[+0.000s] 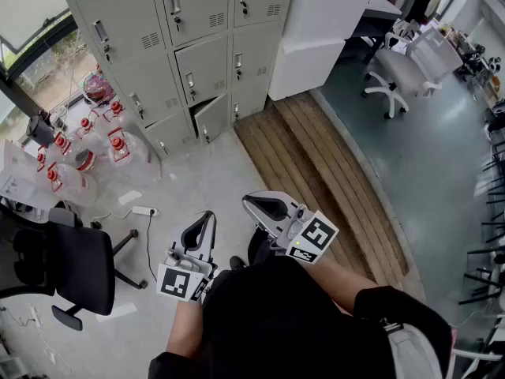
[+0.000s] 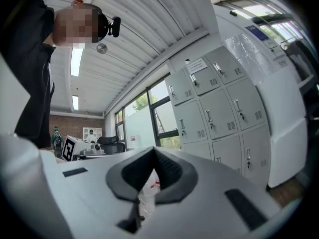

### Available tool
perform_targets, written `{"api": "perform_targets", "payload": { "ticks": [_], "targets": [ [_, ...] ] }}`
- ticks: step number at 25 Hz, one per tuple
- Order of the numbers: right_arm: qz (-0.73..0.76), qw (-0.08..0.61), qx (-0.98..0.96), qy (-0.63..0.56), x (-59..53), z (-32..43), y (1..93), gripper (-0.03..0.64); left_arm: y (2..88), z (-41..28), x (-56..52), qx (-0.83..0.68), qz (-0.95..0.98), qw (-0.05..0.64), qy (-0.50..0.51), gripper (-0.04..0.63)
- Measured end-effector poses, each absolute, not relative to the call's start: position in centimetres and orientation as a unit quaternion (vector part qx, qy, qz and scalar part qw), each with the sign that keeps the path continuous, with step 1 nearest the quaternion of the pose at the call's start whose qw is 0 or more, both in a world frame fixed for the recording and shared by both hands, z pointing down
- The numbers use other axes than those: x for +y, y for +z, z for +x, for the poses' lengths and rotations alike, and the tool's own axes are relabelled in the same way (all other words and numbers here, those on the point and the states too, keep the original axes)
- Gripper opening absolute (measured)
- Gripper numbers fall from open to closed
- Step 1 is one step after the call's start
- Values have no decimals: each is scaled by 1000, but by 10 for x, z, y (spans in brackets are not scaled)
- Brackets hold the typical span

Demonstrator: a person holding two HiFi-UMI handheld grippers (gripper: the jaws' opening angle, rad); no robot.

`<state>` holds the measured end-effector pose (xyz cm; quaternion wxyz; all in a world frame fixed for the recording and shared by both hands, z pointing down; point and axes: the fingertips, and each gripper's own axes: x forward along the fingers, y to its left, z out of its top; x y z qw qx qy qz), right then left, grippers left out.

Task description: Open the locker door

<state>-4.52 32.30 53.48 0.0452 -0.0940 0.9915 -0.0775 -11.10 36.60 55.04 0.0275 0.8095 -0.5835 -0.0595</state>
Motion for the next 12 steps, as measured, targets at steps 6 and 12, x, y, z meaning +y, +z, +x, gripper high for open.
{"api": "perform_targets", "payload": {
  "ticks": [6, 12],
  "targets": [
    [-94, 45, 992, -70, 328, -35, 533, 9, 549, -102, 369, -577, 814, 28, -60, 15],
    [-101, 42, 991, -75, 331, -27, 540, 9, 558, -99, 372, -570, 818, 40, -62, 15]
  ]
}}
